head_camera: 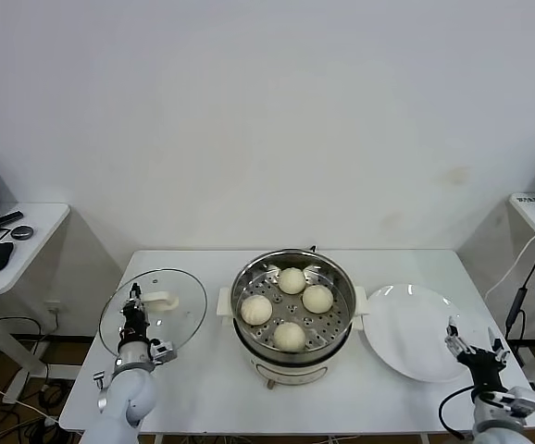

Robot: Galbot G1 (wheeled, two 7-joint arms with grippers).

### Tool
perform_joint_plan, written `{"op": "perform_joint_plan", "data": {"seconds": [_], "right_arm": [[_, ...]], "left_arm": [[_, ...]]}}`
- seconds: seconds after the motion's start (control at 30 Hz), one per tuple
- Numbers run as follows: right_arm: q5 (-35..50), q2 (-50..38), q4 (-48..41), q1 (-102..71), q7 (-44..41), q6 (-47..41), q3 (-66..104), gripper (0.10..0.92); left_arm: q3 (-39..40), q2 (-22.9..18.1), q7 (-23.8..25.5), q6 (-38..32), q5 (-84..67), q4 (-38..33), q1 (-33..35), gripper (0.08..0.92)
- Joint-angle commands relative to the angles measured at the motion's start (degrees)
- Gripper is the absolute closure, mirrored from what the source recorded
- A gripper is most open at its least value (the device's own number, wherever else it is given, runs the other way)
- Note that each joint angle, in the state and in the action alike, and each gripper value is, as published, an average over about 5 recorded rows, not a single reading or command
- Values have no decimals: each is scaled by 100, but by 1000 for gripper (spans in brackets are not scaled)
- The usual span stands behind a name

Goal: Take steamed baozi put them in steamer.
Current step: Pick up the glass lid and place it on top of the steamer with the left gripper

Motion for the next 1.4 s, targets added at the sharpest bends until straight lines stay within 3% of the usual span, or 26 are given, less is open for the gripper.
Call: {"op": "perform_joint_plan", "data": {"seconds": [0.03, 0.23, 0.43, 0.7, 1.07, 1.4], "right_arm": [[69, -104, 76, 11, 9, -77, 3, 203], [110, -99, -58, 180, 29, -117, -27, 203], [104, -122, -110, 213, 26, -120, -90, 203], [3, -93, -100, 120, 27, -130, -73, 203], [-191, 21, -61, -61, -15, -77, -87, 203], [-342, 187, -68, -115, -5, -28, -154, 203]], "left_arm": [[-40, -268, 1169, 1702, 1407, -1597, 236, 819], [-169, -797, 2344, 1831, 1998, -2599, 309, 819], [104, -1082, 2604, 1831, 2496, -3273, 476, 819], [1286, -1177, 3078, 1830, 2827, -3706, 385, 819], [3264, -1426, 3061, 1840, 2088, -3186, -40, 819], [3757, -1659, 2924, 1849, 1928, -2321, -656, 819]]}}
